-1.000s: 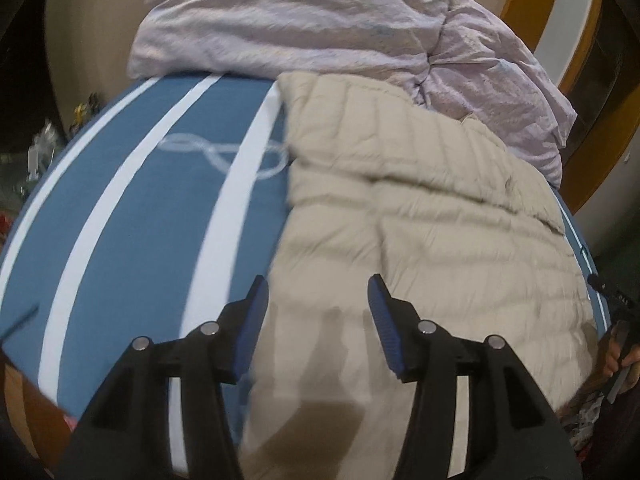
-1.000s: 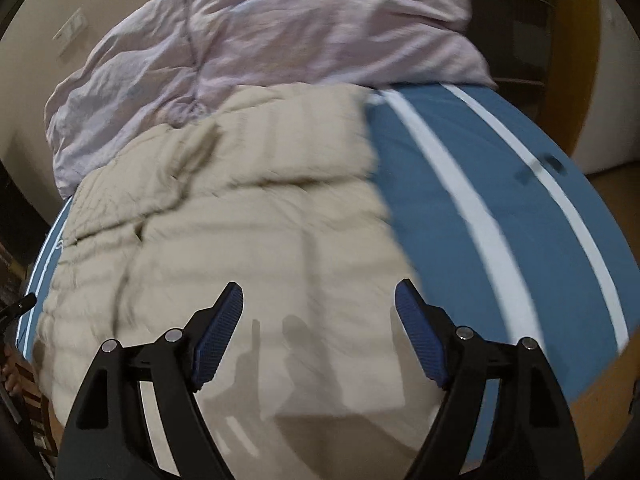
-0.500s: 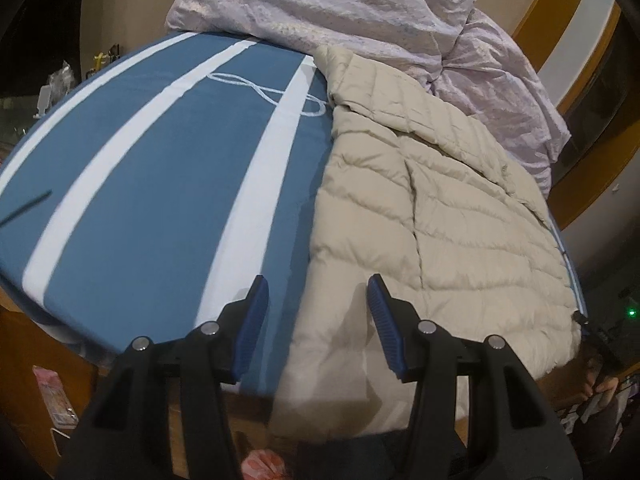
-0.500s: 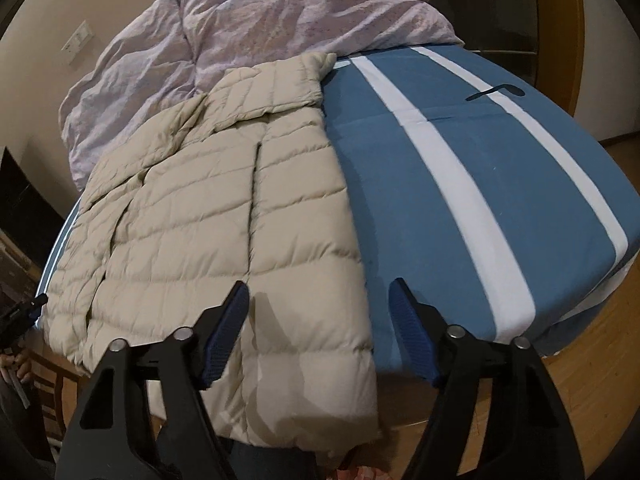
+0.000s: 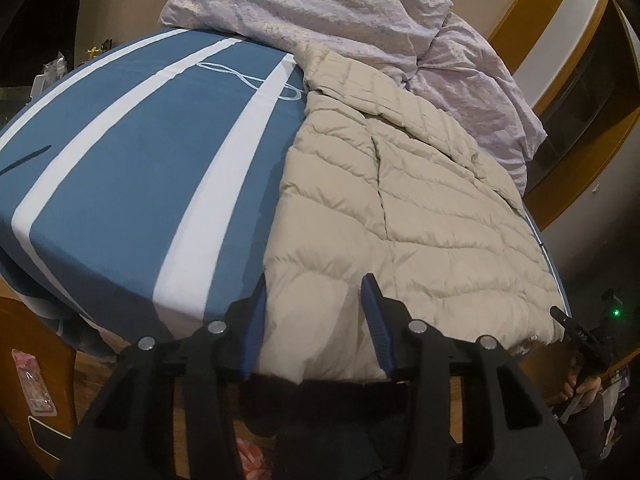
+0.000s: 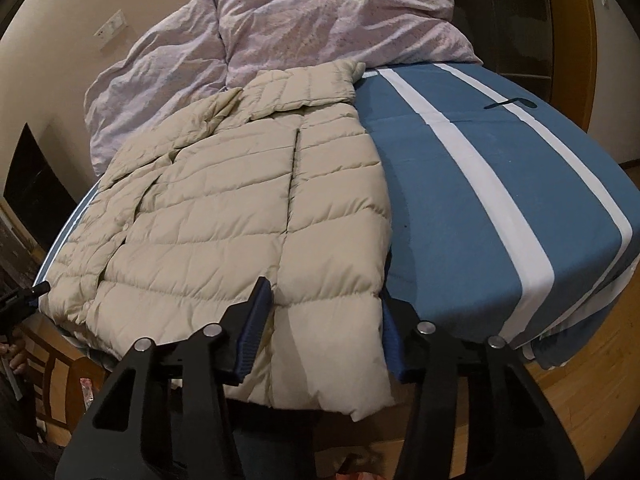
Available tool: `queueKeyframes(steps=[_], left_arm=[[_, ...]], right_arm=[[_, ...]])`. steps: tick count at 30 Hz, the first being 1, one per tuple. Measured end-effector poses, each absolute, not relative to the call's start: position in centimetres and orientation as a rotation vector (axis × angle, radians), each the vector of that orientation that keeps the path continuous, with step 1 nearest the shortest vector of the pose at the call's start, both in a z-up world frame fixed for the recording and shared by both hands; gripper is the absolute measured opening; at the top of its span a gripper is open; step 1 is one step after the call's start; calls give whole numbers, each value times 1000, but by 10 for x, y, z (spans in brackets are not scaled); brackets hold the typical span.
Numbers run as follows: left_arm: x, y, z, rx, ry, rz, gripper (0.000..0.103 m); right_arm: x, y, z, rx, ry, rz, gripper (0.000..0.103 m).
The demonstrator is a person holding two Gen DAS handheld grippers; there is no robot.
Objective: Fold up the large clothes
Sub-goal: 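Grasp the jacket hem with both grippers and lift it toward the collar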
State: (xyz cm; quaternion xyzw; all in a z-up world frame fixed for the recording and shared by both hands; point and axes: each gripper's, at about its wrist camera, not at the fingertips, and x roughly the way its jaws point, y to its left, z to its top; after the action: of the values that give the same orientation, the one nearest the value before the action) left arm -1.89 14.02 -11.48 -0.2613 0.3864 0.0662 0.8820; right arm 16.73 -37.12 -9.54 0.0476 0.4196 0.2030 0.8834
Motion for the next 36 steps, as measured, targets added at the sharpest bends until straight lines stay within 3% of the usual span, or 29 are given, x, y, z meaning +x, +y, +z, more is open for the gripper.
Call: queueKeyframes(steps=[2,6,8,11,24,36], left_arm=[[-20,140,-115,-549,807,137,37],[-20,139,-118,-564,820,132,23],[-20,139,-117,-568,823,133,14],[-20,138,-114,-557,814,136,7],[-5,139,-54,-442,682,198,5],[73,147,0,-331,591,282,5]], right_arm=[[165,-370,-96,96,863,423,47],[162,-369,-97,83,862,430,25],[163,-370,-96,94,864,432,17],[165,-375,-92,121,854,433,11],[185,-373,-35,131,697,414,8],[255,-342,10,89,608,378,8]])
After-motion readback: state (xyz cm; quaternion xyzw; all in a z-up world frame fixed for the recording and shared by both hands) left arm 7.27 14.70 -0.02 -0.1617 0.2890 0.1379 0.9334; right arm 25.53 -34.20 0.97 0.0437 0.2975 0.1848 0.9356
